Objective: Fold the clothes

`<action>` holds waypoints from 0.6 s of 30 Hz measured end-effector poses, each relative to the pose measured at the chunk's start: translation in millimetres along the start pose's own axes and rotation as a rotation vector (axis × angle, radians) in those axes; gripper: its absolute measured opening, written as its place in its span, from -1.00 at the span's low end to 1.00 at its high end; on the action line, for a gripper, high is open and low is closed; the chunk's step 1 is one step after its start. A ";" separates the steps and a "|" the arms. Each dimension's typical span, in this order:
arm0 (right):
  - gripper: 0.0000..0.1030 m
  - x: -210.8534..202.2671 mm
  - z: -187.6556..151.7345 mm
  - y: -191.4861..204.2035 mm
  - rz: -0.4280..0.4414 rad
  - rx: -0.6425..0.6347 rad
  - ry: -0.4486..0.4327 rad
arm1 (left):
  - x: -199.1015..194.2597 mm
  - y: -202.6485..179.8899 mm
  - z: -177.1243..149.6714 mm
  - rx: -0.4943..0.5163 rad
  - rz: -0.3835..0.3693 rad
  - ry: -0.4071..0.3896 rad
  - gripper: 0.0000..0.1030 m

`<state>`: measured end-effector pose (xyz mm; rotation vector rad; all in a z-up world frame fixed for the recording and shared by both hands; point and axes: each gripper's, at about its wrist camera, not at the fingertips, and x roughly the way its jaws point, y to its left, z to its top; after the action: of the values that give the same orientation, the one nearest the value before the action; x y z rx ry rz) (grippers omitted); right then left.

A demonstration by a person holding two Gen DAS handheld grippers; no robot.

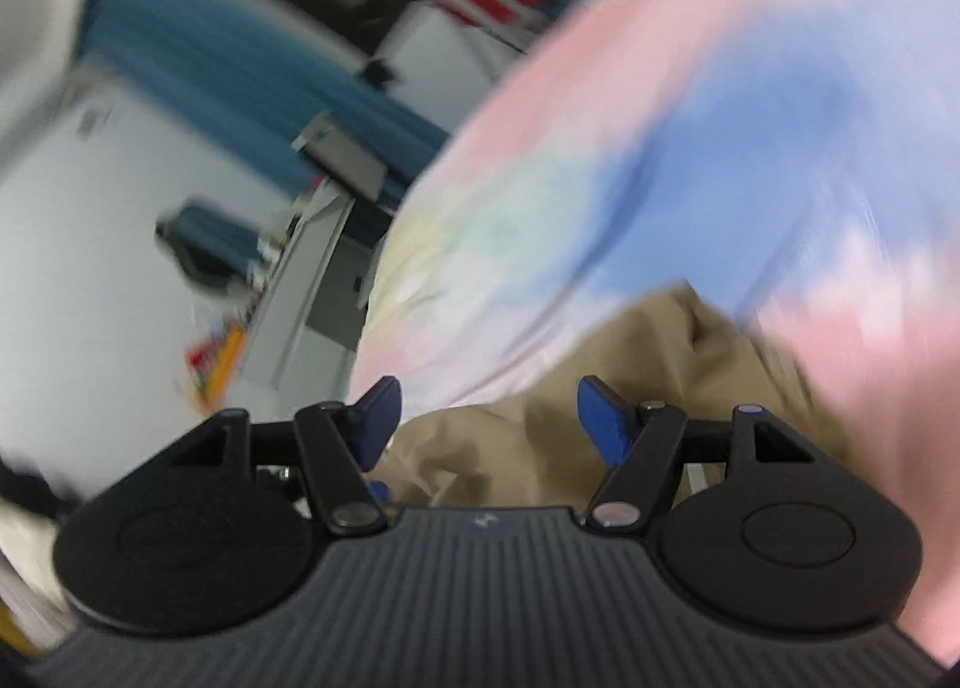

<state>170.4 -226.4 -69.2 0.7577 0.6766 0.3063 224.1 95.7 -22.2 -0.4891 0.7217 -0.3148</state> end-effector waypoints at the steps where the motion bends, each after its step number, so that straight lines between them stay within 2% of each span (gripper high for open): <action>1: 0.32 -0.4 1.1 8.9 -0.013 -0.079 -0.012 | 5.8 -0.7 -1.1 0.033 0.047 -0.006 0.67; 4: 0.30 17.0 -2.7 13.0 -0.178 -0.269 -0.020 | 26.4 5.1 -3.7 0.117 0.162 0.023 0.67; 5: 0.28 26.3 -4.7 8.2 -0.227 -0.296 -0.008 | 35.2 8.4 -5.2 0.143 0.186 0.044 0.66; 7: 0.27 40.5 -5.7 -4.5 -0.266 -0.301 0.015 | 52.6 12.0 -7.9 0.178 0.235 0.079 0.65; 12: 0.26 47.4 -3.1 -10.4 -0.277 -0.321 0.005 | 59.9 24.2 -9.4 0.198 0.264 0.081 0.65; 18: 0.27 29.6 -18.6 5.5 -0.288 -0.370 -0.062 | 27.8 11.9 -16.6 0.267 0.273 0.029 0.65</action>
<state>180.1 -198.4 -88.5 0.3103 0.6375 0.1367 233.6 88.4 -54.6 -0.1305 0.7516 -0.1580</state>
